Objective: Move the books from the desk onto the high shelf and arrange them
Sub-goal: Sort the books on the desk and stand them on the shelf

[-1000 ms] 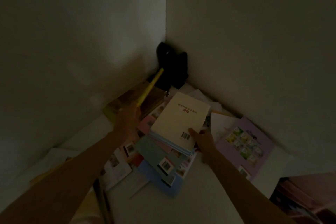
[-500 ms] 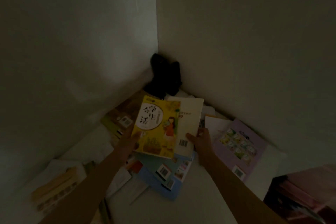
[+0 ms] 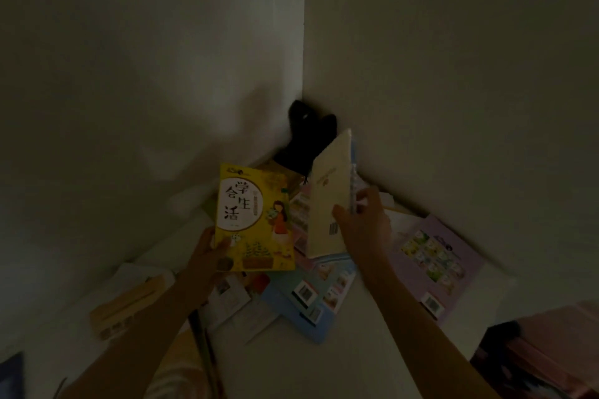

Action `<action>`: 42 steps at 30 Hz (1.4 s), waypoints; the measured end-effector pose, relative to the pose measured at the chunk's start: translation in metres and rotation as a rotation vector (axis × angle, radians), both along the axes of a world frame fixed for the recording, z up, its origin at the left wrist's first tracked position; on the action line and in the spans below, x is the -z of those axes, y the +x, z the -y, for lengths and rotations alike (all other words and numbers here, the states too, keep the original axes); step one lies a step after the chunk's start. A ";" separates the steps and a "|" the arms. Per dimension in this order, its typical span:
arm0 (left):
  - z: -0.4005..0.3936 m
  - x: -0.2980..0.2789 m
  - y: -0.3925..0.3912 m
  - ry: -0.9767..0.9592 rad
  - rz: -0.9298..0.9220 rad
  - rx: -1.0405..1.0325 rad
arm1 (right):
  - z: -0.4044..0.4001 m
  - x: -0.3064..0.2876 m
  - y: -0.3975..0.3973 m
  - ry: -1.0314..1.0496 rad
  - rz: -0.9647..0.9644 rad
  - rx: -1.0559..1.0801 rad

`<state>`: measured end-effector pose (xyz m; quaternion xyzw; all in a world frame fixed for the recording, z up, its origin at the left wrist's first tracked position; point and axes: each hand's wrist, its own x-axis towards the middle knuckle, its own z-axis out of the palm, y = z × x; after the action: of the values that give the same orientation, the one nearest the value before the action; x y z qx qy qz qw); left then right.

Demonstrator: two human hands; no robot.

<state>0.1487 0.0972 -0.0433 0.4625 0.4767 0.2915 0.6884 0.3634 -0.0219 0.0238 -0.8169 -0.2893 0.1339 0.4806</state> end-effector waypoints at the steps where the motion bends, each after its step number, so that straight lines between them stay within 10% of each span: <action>1: 0.005 0.001 -0.002 -0.041 0.021 0.016 | -0.003 -0.010 -0.009 -0.064 0.107 -0.054; 10: 0.036 -0.003 -0.014 -0.375 0.109 -0.008 | -0.028 0.043 -0.134 -0.464 0.181 -0.493; 14: 0.035 0.014 -0.018 -0.244 -0.028 -0.041 | -0.026 0.057 -0.130 -0.326 -0.197 -0.491; 19: 0.053 0.033 -0.031 -0.268 0.014 0.008 | -0.003 0.074 -0.084 -0.289 -0.185 -0.162; 25: 0.058 0.036 -0.053 -0.258 0.013 0.192 | 0.021 0.062 -0.084 -0.063 -0.834 -0.433; 38: 0.080 0.014 -0.188 0.031 -0.269 -0.264 | -0.012 0.074 -0.229 -0.070 -0.747 -0.636; 42: 0.087 0.035 -0.220 -0.060 -0.407 -0.329 | -0.016 0.103 -0.272 -0.370 -0.421 -0.641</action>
<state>-0.0713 0.0099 -0.0778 0.4072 0.6826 0.2862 0.5351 0.0913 -0.0064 -0.0794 -0.7128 -0.3955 0.4902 0.3086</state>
